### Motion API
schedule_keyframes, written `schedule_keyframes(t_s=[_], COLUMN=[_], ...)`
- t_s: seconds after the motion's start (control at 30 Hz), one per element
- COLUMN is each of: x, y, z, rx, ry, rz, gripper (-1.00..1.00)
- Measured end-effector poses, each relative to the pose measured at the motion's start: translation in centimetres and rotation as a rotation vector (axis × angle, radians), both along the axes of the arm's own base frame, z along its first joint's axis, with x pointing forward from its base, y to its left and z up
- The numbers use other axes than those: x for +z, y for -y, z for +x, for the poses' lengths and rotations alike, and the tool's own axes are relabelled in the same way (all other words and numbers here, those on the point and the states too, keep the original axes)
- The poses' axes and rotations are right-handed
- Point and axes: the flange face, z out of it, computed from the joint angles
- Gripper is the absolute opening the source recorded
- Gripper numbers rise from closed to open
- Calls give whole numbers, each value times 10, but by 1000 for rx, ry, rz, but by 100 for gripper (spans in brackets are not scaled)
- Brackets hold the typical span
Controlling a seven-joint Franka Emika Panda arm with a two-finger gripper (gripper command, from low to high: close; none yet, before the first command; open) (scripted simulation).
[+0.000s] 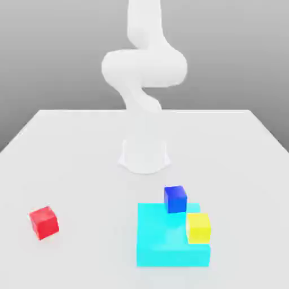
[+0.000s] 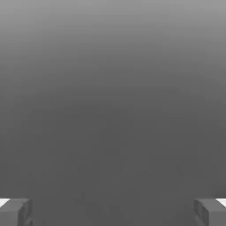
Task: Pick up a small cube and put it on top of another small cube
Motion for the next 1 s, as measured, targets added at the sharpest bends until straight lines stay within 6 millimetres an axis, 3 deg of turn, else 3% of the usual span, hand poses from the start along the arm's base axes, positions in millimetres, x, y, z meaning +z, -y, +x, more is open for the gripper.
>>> schedule_keyframes(t_s=[0.17, 0.27, 0.37, 0.53, 0.67, 0.77, 0.93, 0.97, 1.0], x=[-106, -171, -236, -342, -420, -468, -523, -531, -531], y=[61, 97, 131, 180, 217, 226, 226, 226, 226], z=[46, 56, 54, 26, -22, -50, -55, -56, -56], rx=[-151, -246, -347, -524, -690, -764, -776, -776, -776], ry=[-158, -248, -336, -481, -593, -659, -672, -672, -672], rz=[87, 134, 178, 242, 289, 303, 302, 304, 304], gripper=[0, 0, 0, 0, 0, 0, 0, -100, -100])
